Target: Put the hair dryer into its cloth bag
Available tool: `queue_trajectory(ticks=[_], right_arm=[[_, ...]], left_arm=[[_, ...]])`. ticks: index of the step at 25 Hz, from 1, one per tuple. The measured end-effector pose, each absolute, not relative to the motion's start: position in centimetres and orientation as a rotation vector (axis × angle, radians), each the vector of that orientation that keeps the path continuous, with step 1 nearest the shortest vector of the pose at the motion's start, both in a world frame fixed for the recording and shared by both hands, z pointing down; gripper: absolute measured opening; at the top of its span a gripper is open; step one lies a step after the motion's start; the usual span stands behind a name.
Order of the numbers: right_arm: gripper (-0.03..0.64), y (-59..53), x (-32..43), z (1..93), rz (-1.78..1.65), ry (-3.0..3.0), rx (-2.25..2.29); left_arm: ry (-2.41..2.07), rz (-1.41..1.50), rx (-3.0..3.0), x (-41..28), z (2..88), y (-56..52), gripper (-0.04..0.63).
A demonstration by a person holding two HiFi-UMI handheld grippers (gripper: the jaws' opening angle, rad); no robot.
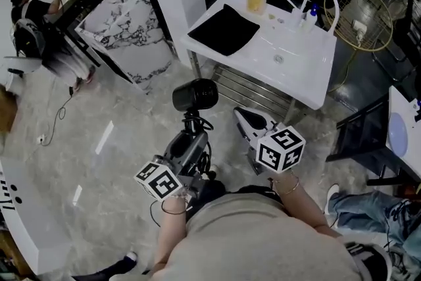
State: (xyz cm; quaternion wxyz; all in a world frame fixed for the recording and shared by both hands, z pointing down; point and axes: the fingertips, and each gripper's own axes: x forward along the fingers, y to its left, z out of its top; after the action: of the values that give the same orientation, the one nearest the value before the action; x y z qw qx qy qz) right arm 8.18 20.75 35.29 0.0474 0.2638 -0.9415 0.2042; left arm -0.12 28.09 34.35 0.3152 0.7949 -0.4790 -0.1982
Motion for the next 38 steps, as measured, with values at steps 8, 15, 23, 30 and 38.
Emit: queue_trajectory(ticks=[8, 15, 23, 30, 38], right_arm=[[-0.002, 15.4, 2.2, 35.3, 0.615, -2.852, 0.903], [-0.002, 13.9, 0.2, 36.9, 0.617, -2.777, 0.927], [-0.002, 10.6, -0.6, 38.5, 0.672, -2.736, 0.954], [-0.002, 4.6, -2.2, 38.0, 0.628, -2.776, 0.915], [-0.002, -4.3, -3.2, 38.1, 0.618, -2.795, 0.883]], left_arm=[[-1.194, -0.454, 2.172, -6.3, 33.8, 21.9, 0.244], [-1.141, -0.476, 2.137, -8.9, 34.7, 19.4, 0.244], [-1.128, -0.456, 2.107, -10.2, 36.0, 16.3, 0.244], [-1.163, -0.462, 2.100, -11.5, 36.3, 11.2, 0.244], [-1.234, -0.479, 2.087, -13.1, 36.1, 3.6, 0.244]])
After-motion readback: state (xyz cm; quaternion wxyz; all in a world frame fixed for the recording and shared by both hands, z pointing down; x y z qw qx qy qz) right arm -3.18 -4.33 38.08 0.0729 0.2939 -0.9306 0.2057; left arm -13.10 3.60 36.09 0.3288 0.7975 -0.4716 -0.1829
